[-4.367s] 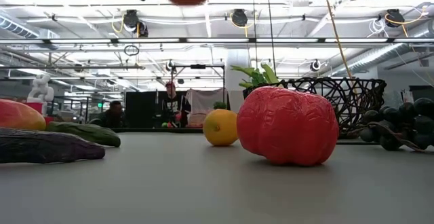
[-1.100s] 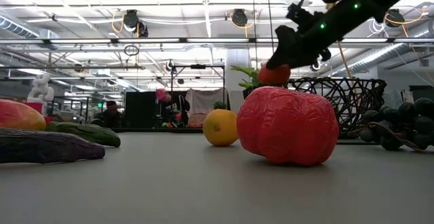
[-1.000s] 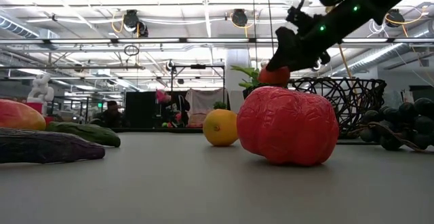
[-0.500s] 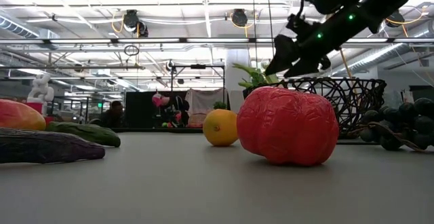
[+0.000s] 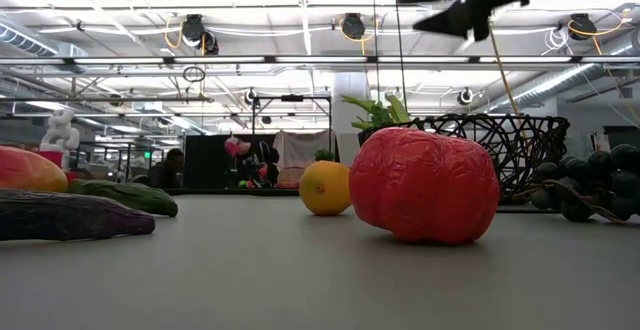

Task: Build produce basket
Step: Put the lemon into the black wire basket

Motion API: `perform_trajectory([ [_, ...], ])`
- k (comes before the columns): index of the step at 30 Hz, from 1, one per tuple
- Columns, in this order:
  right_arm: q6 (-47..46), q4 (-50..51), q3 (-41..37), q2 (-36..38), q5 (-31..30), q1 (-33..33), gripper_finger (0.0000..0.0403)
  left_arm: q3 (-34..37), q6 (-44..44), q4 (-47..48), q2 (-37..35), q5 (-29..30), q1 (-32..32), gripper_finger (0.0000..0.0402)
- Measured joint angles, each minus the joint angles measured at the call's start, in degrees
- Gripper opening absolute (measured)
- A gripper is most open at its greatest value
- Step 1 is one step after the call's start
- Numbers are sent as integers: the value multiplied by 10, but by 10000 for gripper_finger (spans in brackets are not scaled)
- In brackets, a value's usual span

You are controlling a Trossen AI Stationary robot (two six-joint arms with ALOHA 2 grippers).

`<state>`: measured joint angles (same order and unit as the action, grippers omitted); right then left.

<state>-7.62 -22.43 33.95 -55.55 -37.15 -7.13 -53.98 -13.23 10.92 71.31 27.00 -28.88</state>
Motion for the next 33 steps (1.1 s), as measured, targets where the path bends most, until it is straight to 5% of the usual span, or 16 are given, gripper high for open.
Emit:
perform_trajectory([
  [8, 49, -5, 0, 20, 0, -64, 339, 0, 24, -50, 49, 1, 7, 376],
  [23, 89, -8, 0, 20, -2, -105, 339, 0, 51, -192, 284, 4, 92, 377],
  [29, 108, -14, 0, 20, -2, -106, 339, 0, -9, -207, 339, 112, 96, 377],
  [33, 108, -14, 0, 20, -2, -106, 339, 0, -65, -233, 355, 129, 101, 377],
])
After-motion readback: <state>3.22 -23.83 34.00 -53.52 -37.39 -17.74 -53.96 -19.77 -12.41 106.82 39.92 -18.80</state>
